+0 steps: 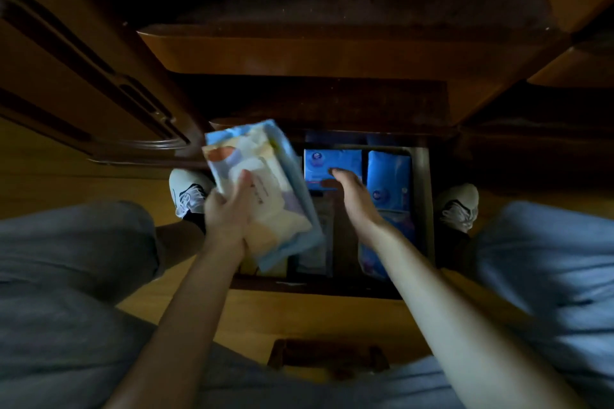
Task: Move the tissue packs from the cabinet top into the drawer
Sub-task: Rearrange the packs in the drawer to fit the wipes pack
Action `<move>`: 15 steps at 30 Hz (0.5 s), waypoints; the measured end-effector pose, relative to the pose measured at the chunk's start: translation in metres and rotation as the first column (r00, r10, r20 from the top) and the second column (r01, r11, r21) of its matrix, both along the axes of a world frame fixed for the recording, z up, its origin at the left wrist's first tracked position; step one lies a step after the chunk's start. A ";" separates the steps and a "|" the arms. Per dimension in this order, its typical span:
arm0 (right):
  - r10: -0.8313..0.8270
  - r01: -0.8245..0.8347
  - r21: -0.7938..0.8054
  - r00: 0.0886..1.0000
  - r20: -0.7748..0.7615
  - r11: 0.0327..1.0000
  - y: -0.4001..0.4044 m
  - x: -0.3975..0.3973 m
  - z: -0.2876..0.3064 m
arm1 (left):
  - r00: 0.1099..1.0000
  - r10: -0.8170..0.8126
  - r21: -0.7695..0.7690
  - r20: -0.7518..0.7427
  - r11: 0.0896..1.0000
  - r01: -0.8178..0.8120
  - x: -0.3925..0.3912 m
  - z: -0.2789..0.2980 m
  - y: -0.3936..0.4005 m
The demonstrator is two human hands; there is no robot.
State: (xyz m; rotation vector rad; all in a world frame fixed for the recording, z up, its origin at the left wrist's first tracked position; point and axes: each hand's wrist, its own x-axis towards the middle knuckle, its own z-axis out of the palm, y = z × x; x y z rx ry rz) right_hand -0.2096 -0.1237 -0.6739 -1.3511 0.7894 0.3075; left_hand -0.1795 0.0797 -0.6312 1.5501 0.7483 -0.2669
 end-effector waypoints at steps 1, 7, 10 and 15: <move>-0.011 0.008 -0.046 0.997 -0.075 0.999 0.000 -0.001 -0.013 | 0.999 0.044 -0.002 0.029 0.999 -0.044 0.004 0.002 0.010; 0.220 -0.294 -0.188 0.916 -0.335 0.937 0.026 -0.029 -0.074 | 0.996 0.077 -0.007 0.039 0.997 -0.077 0.002 0.007 0.023; 0.210 -0.320 -0.199 0.878 -0.431 0.926 0.042 -0.025 -0.086 | 0.997 0.081 -0.021 0.010 0.997 -0.081 0.001 0.009 0.021; 0.282 -0.387 -0.184 0.860 -0.425 0.904 0.039 -0.028 -0.095 | 0.998 0.053 -0.022 0.018 0.998 -0.053 0.002 0.014 0.017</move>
